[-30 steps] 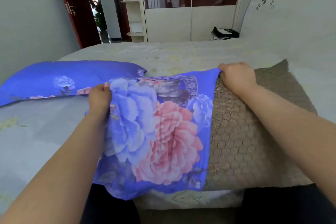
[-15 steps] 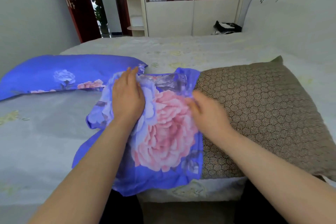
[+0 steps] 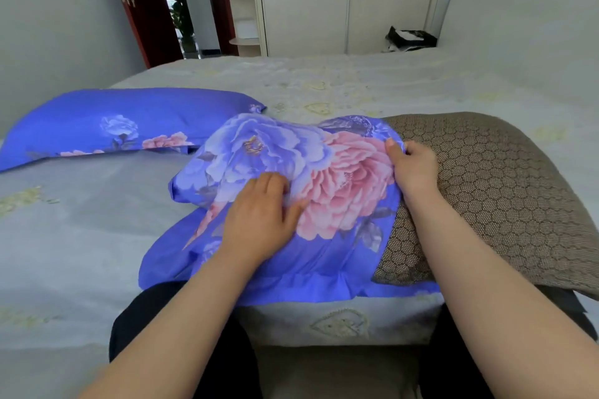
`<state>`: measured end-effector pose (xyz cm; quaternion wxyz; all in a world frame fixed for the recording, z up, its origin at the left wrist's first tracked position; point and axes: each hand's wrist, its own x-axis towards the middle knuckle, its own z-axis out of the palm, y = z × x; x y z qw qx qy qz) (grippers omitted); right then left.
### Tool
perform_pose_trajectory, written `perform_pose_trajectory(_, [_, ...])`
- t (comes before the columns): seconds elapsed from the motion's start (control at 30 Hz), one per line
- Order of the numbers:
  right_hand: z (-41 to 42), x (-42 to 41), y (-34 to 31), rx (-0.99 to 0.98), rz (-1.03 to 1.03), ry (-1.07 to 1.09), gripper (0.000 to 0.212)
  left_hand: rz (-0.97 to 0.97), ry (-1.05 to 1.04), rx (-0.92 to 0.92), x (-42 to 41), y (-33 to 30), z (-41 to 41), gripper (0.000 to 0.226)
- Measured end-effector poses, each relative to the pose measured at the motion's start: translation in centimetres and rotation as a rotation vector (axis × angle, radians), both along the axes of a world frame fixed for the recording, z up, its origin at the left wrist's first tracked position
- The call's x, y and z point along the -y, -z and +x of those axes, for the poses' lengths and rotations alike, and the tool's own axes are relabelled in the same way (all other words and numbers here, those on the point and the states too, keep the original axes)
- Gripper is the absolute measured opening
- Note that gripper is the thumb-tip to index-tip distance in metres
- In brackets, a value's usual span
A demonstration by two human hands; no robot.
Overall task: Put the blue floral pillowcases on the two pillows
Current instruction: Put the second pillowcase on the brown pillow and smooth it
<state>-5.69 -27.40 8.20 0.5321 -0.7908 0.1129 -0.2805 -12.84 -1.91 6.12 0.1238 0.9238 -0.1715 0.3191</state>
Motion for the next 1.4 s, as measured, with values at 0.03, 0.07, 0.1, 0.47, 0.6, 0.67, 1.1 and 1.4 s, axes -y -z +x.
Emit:
perform_pose_trajectory(0.03, [-0.4, -0.3, 0.0, -0.012, 0.001, 0.002, 0.046, 0.04, 0.023, -0.067, -0.2, 0.7, -0.6, 0.051])
perform_pose_trajectory(0.07, [-0.7, -0.7, 0.0, -0.022, 0.012, -0.007, 0.041, 0.076, 0.029, -0.144, -0.6, 1.1, -1.0, 0.063])
perform_pose_trajectory(0.1, [-1.2, -1.1, 0.0, -0.02, 0.057, -0.034, 0.035, 0.104, 0.017, -0.231, -1.2, 1.4, -1.4, 0.074])
perform_pose_trajectory(0.47, [-13.6, -10.3, 8.1, 0.037, 0.137, -0.195, 0.035, 0.074, -0.043, -0.44, -4.3, 1.6, 0.6, 0.089])
perform_pose_trajectory(0.6, [-15.3, -8.8, 11.4, 0.003, 0.045, -0.116, 0.036, -0.106, -0.264, -0.052, -2.2, 3.8, -1.3, 0.08])
perform_pose_trajectory(0.67, [-15.4, -8.5, 12.0, -0.005, 0.026, -0.134, 0.034, -0.23, -0.263, 0.069, -1.1, 4.6, -2.1, 0.065])
perform_pose_trajectory(1.1, [-13.1, -3.0, 12.3, -0.037, 0.455, 0.116, 0.054, -0.177, -0.115, 0.323, 0.9, 5.0, -2.8, 0.022])
perform_pose_trajectory(1.4, [-11.7, -3.8, 9.2, 0.017, 0.715, -0.021, 0.012, 0.151, -0.253, 0.109, -0.8, 10.0, -5.6, 0.09])
